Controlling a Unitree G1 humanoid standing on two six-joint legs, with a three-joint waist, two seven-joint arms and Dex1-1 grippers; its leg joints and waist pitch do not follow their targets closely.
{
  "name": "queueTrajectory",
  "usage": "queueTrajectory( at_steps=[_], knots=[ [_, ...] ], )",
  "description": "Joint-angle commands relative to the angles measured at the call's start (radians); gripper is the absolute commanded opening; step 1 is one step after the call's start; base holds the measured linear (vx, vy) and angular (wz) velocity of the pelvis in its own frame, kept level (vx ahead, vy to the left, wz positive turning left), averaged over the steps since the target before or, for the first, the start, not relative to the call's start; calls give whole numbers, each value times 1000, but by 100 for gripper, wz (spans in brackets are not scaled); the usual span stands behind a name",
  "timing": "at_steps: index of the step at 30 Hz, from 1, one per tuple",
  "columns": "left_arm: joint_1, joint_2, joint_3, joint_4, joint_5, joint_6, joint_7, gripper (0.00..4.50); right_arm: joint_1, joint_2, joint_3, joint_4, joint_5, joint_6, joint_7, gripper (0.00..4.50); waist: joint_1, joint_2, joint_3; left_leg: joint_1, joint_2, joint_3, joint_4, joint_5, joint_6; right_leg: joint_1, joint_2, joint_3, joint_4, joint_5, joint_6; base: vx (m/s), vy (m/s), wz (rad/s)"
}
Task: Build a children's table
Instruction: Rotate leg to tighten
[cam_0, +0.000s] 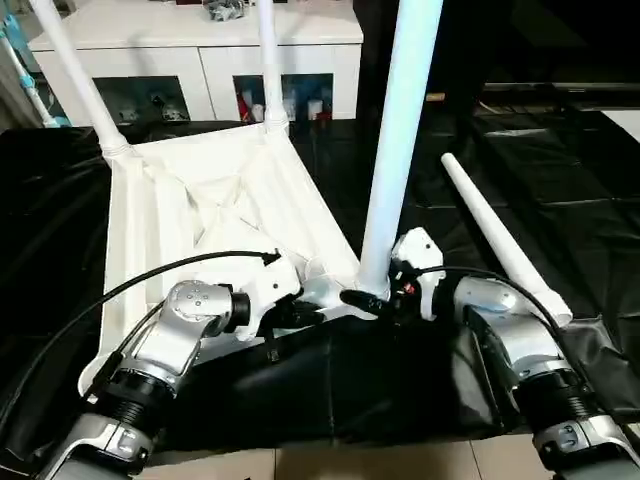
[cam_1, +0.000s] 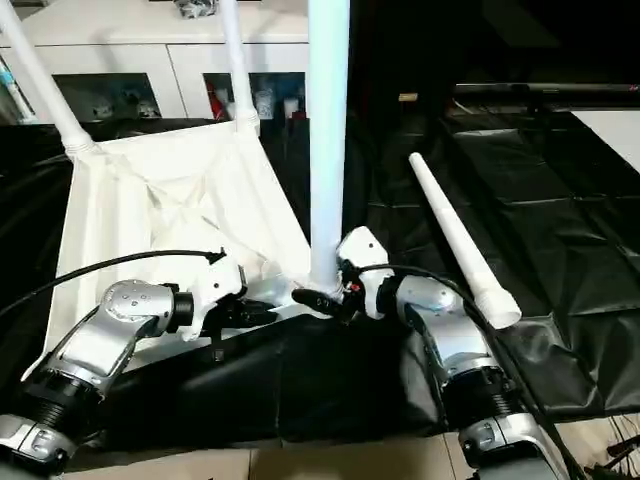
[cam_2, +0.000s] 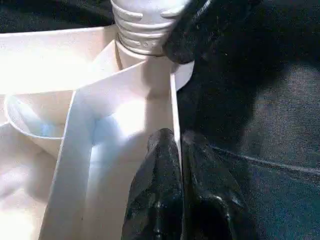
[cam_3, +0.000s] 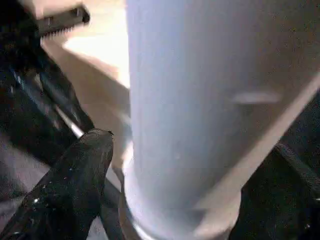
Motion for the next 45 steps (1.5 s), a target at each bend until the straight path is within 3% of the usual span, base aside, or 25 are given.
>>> queueTrajectory(
  at_steps=[1, 6, 7, 9, 20, 32, 38, 39, 40, 41, 43, 45],
  knots=[
    [26, -10, -13, 32, -21, -21, -20, 0, -1, -2, 4, 11, -2, -11, 9, 409, 1, -25, -49, -2, 55, -15, -54, -96, 124, 44, -65, 49, -65, -79, -237, 0, 0, 0],
    [23, -10, -13, 33, -20, -19, -18, 0, -7, 6, -8, 22, 14, -6, 6, 409, 2, -24, -49, -3, 55, -15, -53, -94, 125, 44, -64, 49, -64, -74, -240, 0, 0, 0],
    [23, -10, -13, 33, -20, -19, -18, 0, -7, 6, -8, 22, 14, -6, 6, 383, 2, -23, -49, -2, 56, -15, -53, -94, 125, 44, -65, 49, -64, -73, -241, 0, 0, 0],
    [21, -9, -15, 35, -20, -20, -19, 0, -8, 6, -10, 26, 15, -8, 9, 383, 2, -23, -50, -2, 56, -15, -53, -90, 127, 44, -64, 48, -62, -61, -243, 0, 0, 0],
    [13, -9, -18, 44, -17, -21, -22, 0, -8, 11, -18, 42, 28, -14, 15, 282, 6, -19, -52, -1, 55, -15, -50, -90, 125, 44, -63, 48, -60, -41, -253, 0, 0, 0],
    [16, -9, -19, 48, -17, -17, -28, 0, -3, 28, -22, 54, 24, -20, -7, 273, 6, -15, -52, -1, 55, -15, -51, -104, 116, 45, -64, 47, -61, -50, -255, 0, 0, 0],
    [-32, -52, -4, 124, 12, 7, 72, 0, -19, 118, -60, 115, 14, 27, -188, 273, -4, -13, -44, 6, 56, -19, -63, -188, 61, 41, -66, 50, -76, -191, -229, 0, 0, 0],
    [-82, -88, 9, 184, 34, 40, 160, 0, -31, 172, -65, 135, 3, 44, -272, 272, -6, -14, -44, 4, 55, -19, -63, -189, 56, 43, -67, 50, -77, -198, -225, 0, 0, 0],
    [-111, -108, 16, 219, 47, 57, 212, 0, -45, 204, -72, 152, -1, 52, -323, 272, -10, -9, -43, 8, 54, -18, -65, -196, 45, 36, -63, 52, -80, -206, -221, 0, 0, 0],
    [-111, -108, 16, 219, 47, 57, 212, 0, -45, 204, -72, 152, -1, 52, -323, 272, -12, -9, -43, 12, 53, -20, -66, -212, 29, 36, -65, 52, -81, -224, -222, 0, 0, 0],
    [-128, -121, 20, 239, 54, 66, 242, 0, -54, 222, -78, 163, -3, 56, -353, 272, -13, -11, -46, 7, 54, -19, -64, -197, 34, 39, -66, 53, -78, -183, -223, 0, 0, 0],
    [-196, -181, 53, 313, 52, 122, 366, 0, -114, 286, -104, 253, -21, 87, -513, 272, -17, -8, -45, 9, 51, -20, -65, -203, 23, 36, -65, 52, -78, -192, -229, 0, 0, 0]
  ],
)
